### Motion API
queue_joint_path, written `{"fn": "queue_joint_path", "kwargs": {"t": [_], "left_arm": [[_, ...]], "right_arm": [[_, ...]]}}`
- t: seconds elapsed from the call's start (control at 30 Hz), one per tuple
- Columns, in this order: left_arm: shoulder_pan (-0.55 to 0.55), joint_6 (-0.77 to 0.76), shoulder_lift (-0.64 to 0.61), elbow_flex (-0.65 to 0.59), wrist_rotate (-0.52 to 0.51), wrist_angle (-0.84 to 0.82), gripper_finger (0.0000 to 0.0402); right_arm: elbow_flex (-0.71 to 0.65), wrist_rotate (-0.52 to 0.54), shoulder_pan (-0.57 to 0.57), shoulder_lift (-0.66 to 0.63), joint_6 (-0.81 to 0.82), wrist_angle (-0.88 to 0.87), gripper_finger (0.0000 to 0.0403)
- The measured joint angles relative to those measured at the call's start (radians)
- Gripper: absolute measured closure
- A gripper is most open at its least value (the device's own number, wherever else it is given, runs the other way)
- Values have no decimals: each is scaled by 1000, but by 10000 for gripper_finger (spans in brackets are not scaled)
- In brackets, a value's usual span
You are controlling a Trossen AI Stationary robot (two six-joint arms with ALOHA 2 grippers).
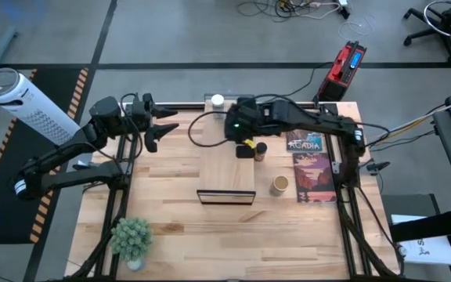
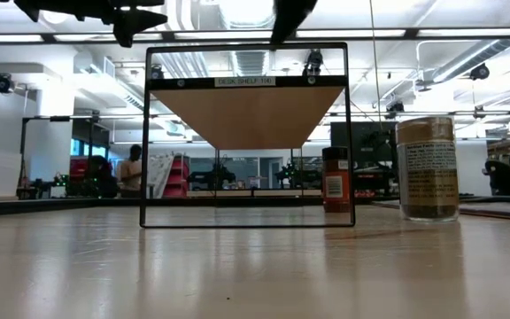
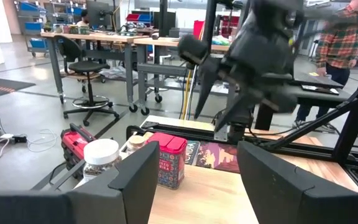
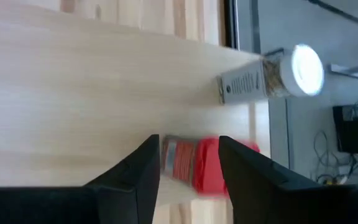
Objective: Shelf spices
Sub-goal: Put the black seasoning bottle on the shelf
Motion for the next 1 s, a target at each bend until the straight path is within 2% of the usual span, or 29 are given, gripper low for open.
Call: {"fn": "queue_joint_path", "kwargs": {"t": [0.2, 0.33, 0.53, 0.63, 0.77, 0.93, 1.0], "left_arm": [[0, -1, 1, 0, 0, -4, 194], [-5, -8, 2, 0, 0, -4, 188], [-44, -8, 0, 0, 1, -3, 188], [-61, 1, -2, 0, 0, 1, 191], [-80, 6, -6, 0, 0, 3, 191], [-85, 6, -6, 0, 0, 5, 187], [-85, 6, -5, 0, 0, 5, 187]], "right_arm": [[-4, -151, 21, -106, 61, -117, 263], [-35, -145, 17, -145, 99, -161, 268], [-152, -141, 16, -198, 93, -147, 267], [-251, -141, 3, -237, 81, -112, 256], [-446, -151, -39, -318, 81, 12, 236], [-700, -254, -114, -427, 72, 235, 211], [-788, -261, -141, -466, 64, 309, 199]]}}
